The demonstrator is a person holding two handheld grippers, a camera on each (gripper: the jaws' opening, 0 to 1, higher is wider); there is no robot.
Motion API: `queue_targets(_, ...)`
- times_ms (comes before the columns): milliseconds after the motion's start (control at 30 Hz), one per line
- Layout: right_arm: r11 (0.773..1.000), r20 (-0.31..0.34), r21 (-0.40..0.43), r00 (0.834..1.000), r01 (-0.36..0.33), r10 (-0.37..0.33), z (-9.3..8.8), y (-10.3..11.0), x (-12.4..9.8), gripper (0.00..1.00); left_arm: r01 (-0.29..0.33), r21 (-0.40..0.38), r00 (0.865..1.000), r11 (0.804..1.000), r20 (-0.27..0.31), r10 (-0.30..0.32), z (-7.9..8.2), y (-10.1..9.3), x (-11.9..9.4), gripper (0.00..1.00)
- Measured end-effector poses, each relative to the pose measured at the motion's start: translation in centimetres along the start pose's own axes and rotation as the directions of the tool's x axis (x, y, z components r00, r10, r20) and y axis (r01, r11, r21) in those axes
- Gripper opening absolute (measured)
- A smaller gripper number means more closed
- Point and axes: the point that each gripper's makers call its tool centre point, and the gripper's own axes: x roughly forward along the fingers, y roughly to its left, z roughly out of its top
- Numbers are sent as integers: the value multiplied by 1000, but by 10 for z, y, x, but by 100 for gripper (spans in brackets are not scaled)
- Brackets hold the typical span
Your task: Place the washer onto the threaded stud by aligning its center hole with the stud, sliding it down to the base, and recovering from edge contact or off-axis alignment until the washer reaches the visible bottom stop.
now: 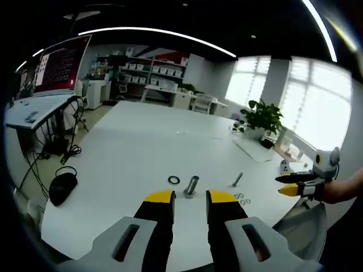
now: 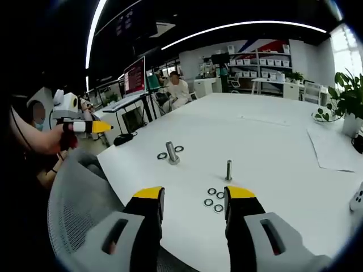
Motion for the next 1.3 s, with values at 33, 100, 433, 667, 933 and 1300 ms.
queue_targets(33,1000,-1,0,1000,-1,1,0,0,0,45,-2,0,1000,1000,2,2,0,0,-1,20)
queue_targets(100,1000,-4,-3,1000,-3,3,-1,2,-1,45,-3,-5,1000,1000,1,3,-1,0,-2,20)
queue_targets(433,1000,-26,-6,1000,-5,4,-9,3,-3,45,-5,-6,1000,1000,-15,5,-6,-2,-4,20)
queue_targets(667,1000,-37,5,999,18,-18,-14,-4,-4,45,-9,-6,1000,1000,-21,8,-7,-3,-3,20)
queue_targets(933,999,-49,-21,998,25,-26,-17,-5,-5,45,-13,-15,1000,1000,-19,13,-7,-5,-1,20)
queue_targets(1300,999,-70,-30,997,38,-40,-24,-13,-7,45,-16,-33,999,999,-39,15,-15,-7,3,20)
